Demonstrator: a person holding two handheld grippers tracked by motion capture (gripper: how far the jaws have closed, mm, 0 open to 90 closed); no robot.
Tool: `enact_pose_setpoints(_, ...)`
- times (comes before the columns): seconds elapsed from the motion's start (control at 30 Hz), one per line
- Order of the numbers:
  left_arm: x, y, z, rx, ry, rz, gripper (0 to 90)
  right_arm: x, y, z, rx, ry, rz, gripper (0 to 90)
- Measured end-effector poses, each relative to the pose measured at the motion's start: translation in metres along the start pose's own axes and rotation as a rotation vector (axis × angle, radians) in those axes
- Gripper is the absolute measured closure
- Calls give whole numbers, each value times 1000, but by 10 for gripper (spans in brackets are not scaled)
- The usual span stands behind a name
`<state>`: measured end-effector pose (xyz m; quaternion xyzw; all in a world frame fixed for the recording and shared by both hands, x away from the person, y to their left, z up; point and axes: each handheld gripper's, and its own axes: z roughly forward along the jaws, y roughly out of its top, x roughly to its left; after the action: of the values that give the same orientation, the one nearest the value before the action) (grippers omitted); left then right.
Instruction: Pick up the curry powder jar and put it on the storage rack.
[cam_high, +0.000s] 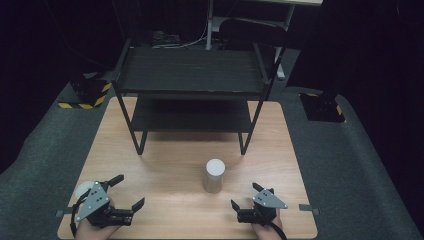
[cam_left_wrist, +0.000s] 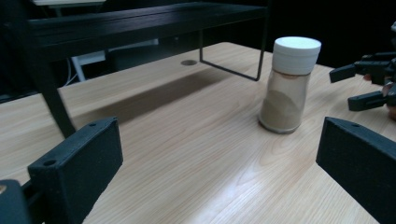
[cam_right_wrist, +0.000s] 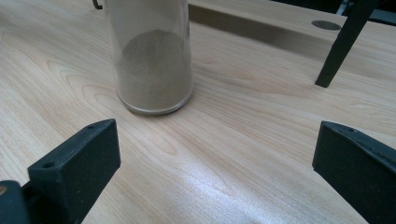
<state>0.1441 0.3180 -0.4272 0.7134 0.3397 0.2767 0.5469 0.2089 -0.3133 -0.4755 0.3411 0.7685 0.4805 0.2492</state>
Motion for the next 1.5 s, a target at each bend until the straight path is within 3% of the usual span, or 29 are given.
enact_pose_setpoints(0.37,8,-6,-38,-31,114,-5,8,-1,0,0,2,4,1,4)
enact_pose_setpoints(0.6,10,-9,-47,-26,166,0,9,-1,1,0,3,4,2,4)
enact_pose_setpoints(0.87,14,-19,-57,-24,209,-23,9,-2,0,0,0,7,4,4)
enact_pose_setpoints(0.97,13,-21,-58,-11,234,-10,9,-2,0,0,1,8,3,4)
enact_pose_setpoints(1.17,19,-34,-62,-20,249,-27,9,-3,0,0,-1,11,6,4)
enact_pose_setpoints(1.5,26,-47,-62,-23,240,-59,8,-2,0,0,-1,11,2,4)
